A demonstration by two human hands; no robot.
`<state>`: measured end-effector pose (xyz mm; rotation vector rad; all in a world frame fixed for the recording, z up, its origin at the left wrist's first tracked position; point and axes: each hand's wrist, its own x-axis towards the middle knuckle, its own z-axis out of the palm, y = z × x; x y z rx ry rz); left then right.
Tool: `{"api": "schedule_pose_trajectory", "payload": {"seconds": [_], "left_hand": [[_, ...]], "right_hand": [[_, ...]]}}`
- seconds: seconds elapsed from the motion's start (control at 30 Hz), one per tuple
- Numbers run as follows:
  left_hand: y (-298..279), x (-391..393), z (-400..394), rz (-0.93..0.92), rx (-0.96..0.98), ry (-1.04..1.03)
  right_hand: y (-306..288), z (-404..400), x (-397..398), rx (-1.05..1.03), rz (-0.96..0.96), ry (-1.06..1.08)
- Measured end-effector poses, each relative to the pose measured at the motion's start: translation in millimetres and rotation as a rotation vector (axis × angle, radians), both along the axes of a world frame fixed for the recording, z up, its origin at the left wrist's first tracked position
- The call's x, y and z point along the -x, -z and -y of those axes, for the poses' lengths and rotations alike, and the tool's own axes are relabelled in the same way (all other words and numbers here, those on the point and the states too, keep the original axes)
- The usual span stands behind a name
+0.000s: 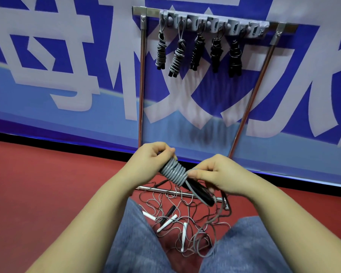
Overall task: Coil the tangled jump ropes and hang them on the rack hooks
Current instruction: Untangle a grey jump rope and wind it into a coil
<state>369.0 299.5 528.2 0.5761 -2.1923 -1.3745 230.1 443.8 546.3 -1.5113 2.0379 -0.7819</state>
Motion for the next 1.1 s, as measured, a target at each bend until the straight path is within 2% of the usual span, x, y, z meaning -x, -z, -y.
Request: {"api": "schedule_pose_trajectory", "payload": {"seconds": [0.13,0.2,0.3,0.37,0.43,0.47,0.53,0.57,0.63,0.73,0.87,0.93,1.1], "left_hand": [[0.3,-0.4,-5.2,-0.118,-0.143,0.093],[-3.1,1.7,-10.4,-0.174,-0.202,0.113],[-9.1,4.0,-17.7,-0.216,-0.263,0.094],[-10.4,6.0,-21.4,-0.241,-0.312,0.055],[-9.6,9.9,-25.3,-0.28,-0.384,0.008],[-7.9,12.3,-26.1,-0.298,-0.413,-0.026],[-4.1,16.0,-25.6,-0.312,-0.427,-0.112],[-1.1,17.0,-24.3,-0.307,-0.41,-0.158],[5.9,17.5,-21.7,-0.28,-0.332,-0.238],[13.7,17.1,-18.6,-0.21,-0.13,-0.33],[18.8,12.4,-10.2,-0.088,0.077,-0.469],[21.2,9.4,-6.7,-0.034,0.118,-0.505],[16.0,6.5,-1.6,0.054,0.154,-0.484]], "right_hand": [[-3.5,-5.9,2.8,0.0,0.21,-0.02],[-4.0,-8.7,-0.9,-0.004,0.377,-0.044],[3.0,-6.5,-5.7,0.047,0.652,0.072],[11.9,-4.2,-11.3,0.046,0.961,0.112],[25.7,2.5,-19.3,0.083,1.403,-0.096],[30.6,5.7,-25.4,0.151,1.512,-0.123],[40.7,14.9,-33.8,0.26,1.607,0.101],[45.0,19.2,-37.5,0.3,1.57,0.256],[44.5,22.6,-49.1,0.337,1.332,0.471],[54.0,23.7,-59.9,0.278,0.95,0.609],[63.2,9.3,-74.4,0.293,0.616,0.5],[58.5,3.7,-74.4,0.282,0.477,0.428],[38.6,-6.2,-51.7,0.218,-0.07,0.285]]}}
